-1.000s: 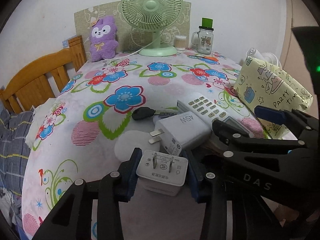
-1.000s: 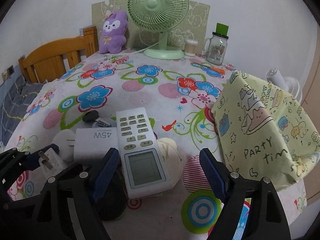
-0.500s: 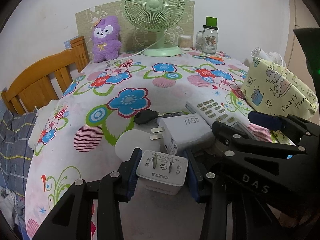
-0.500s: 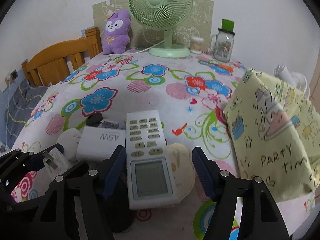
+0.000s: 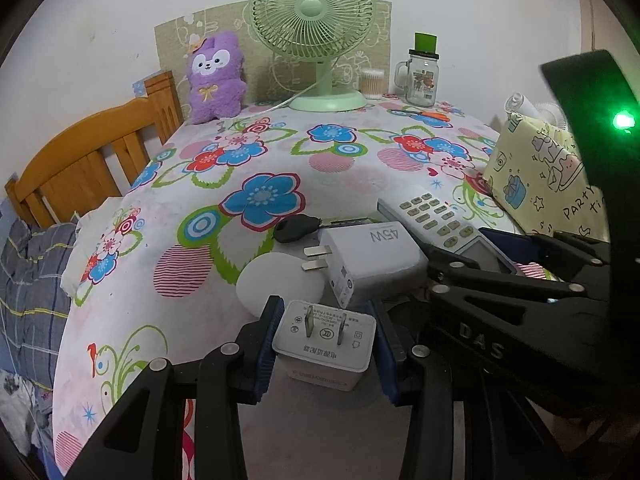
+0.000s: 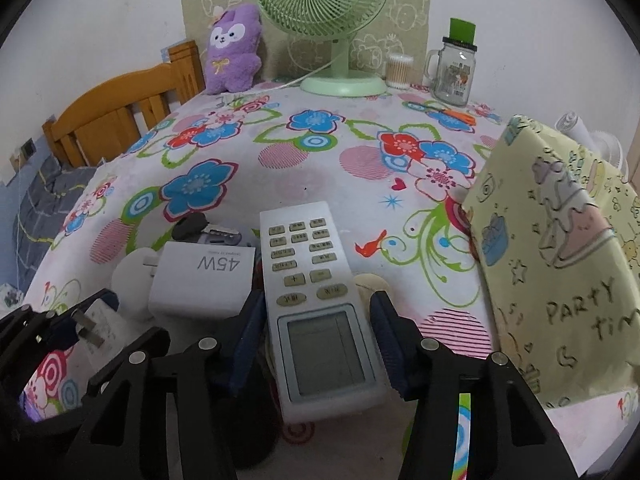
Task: Organize rigid objects
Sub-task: 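Grasp the white plug adapter with the left gripper while the right gripper grasps the white remote, then carry the plug adapter and remote in both grippers over the yellow box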
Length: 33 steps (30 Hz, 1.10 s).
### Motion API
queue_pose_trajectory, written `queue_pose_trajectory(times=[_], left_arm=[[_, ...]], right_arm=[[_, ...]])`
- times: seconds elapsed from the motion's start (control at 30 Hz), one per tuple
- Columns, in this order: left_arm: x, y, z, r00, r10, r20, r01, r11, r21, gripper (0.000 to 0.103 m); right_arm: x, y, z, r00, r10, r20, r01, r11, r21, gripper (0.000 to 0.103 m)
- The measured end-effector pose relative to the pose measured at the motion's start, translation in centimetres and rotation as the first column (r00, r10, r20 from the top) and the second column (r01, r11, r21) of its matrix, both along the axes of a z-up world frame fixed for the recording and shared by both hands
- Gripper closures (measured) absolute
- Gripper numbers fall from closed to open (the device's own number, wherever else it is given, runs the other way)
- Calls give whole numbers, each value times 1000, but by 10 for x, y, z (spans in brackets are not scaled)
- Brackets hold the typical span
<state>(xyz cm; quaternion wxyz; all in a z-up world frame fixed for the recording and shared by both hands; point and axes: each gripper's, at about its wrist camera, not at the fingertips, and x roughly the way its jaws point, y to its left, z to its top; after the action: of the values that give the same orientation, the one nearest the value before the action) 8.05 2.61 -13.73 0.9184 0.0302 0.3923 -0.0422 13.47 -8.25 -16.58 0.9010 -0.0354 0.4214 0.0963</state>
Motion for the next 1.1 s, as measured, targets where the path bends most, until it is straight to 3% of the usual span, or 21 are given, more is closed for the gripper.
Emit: queue_pose_trajectory(times=[0.23,1.1], left_arm=[[0,0,2,1000,-1,-8,1,1000,-19,60],[-36,-20,49,996,-31,84,32,999,-10,60]], right_arm=[[-4,6,6,1000,11,19,-10,999,-33,56],[-59,-16,65,988,-9,153,12,1000,-22,56]])
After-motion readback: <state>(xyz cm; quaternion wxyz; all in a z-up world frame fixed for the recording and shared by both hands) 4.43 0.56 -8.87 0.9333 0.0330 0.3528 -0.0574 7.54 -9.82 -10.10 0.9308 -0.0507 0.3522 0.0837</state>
